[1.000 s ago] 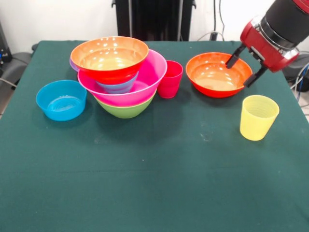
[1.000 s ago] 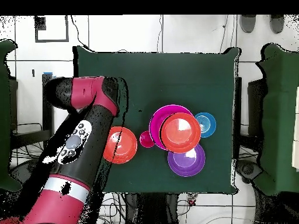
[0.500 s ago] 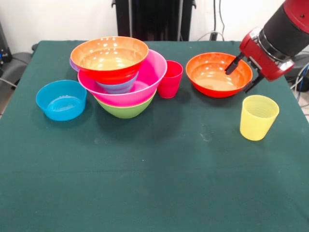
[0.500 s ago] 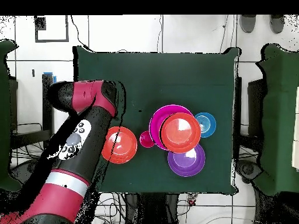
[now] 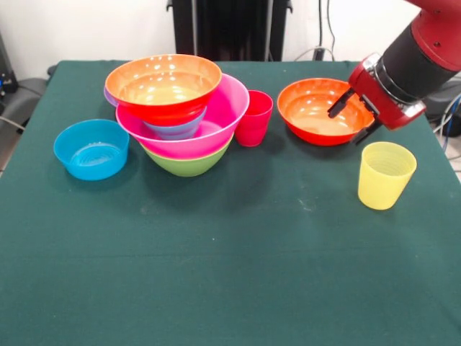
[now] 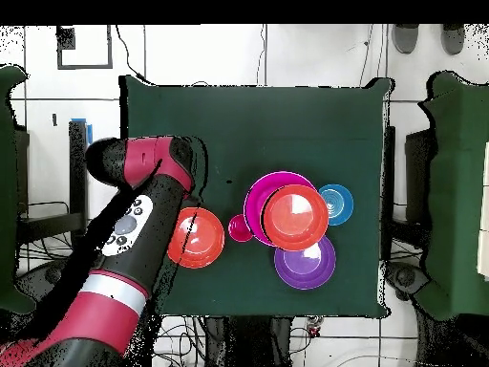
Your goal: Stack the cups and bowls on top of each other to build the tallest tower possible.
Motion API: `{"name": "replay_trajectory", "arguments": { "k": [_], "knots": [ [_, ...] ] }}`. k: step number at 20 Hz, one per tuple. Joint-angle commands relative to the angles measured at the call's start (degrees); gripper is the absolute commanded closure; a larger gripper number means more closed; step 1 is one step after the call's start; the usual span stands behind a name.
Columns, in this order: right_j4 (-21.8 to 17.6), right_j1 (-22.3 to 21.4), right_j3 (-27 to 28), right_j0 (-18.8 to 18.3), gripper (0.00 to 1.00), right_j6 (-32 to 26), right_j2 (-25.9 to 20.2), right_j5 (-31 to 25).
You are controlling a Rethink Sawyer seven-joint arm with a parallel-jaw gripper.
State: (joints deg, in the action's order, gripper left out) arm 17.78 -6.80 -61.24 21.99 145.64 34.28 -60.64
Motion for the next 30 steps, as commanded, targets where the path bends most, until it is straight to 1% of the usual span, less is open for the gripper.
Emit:
{"name": "replay_trajectory", "arguments": {
  "k": [1, 8, 16, 25, 30],
  "knots": [
    [0.14, 1.42, 0.18, -0.52, 0.0, 7.41, -6.47, 4.14],
    [0.3, 2.07, -0.8, 0.72, 0.0, 8.93, -6.22, 5.73],
    [0.49, 3.01, -0.61, 2.06, 0.0, 10.11, -5.95, 5.98],
    [0.85, 5.57, 1.28, 2.24, 0.0, 11.25, -5.42, 6.79],
    [0.95, 5.9, 0.71, 2.54, 0.0, 11.31, -5.42, 7.9]
  ]
}}
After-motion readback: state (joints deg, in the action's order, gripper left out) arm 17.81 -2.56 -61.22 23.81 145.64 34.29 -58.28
